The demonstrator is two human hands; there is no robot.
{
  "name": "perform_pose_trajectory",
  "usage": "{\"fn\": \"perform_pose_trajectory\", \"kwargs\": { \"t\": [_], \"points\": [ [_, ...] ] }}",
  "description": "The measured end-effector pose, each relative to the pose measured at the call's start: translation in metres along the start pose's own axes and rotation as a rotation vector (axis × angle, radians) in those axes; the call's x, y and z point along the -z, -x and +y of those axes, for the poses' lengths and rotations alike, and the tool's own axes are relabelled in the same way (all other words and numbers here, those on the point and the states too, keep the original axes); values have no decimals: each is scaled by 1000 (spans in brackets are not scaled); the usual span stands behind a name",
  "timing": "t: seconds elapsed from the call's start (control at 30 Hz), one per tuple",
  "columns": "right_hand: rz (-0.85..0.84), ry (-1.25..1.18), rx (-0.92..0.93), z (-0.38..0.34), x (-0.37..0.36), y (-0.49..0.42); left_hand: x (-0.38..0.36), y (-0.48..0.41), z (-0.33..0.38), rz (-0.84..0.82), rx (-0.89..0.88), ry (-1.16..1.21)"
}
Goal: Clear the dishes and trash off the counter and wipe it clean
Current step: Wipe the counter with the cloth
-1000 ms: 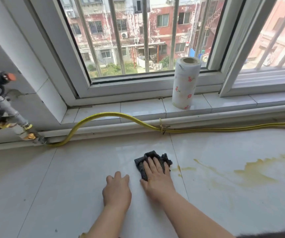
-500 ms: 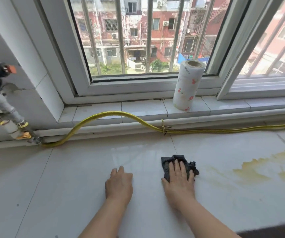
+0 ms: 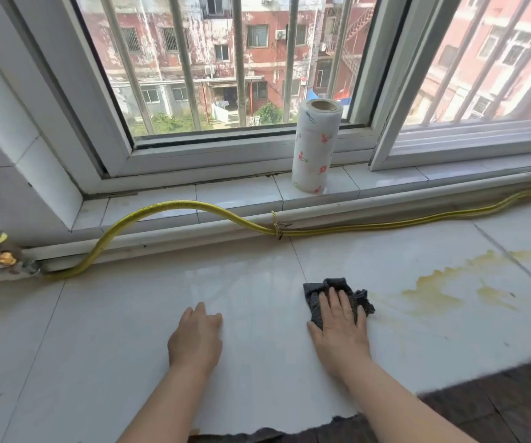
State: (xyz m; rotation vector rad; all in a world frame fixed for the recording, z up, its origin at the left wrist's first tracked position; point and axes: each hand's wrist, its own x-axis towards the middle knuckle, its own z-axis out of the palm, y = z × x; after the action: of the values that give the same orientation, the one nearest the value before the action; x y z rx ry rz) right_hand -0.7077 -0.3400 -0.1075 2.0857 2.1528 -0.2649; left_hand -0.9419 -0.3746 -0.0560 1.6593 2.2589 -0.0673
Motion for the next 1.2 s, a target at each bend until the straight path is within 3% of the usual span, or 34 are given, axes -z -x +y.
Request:
{"fn": "perform_pose_trajectory", "kwargs": {
  "t": [0.1, 0.23, 0.33, 0.83, 1.0, 1.2],
  "points": [
    [156, -27, 108, -19, -8, 19, -3, 4, 10, -17, 63, 43],
    [74, -82, 389, -44, -24, 53, -8, 13, 35, 1, 137, 79],
    [81, -65, 482, -22, -28, 64, -16, 24, 65, 31, 146, 95],
    [192, -27, 353, 182, -27, 43, -70, 85, 173, 69, 215, 62],
    [235, -32, 339, 183, -31, 43, -75, 90, 172, 49, 222, 52],
    [296, -32, 466, 139, -34, 44, -72, 85, 171, 144, 249, 94]
  ]
}}
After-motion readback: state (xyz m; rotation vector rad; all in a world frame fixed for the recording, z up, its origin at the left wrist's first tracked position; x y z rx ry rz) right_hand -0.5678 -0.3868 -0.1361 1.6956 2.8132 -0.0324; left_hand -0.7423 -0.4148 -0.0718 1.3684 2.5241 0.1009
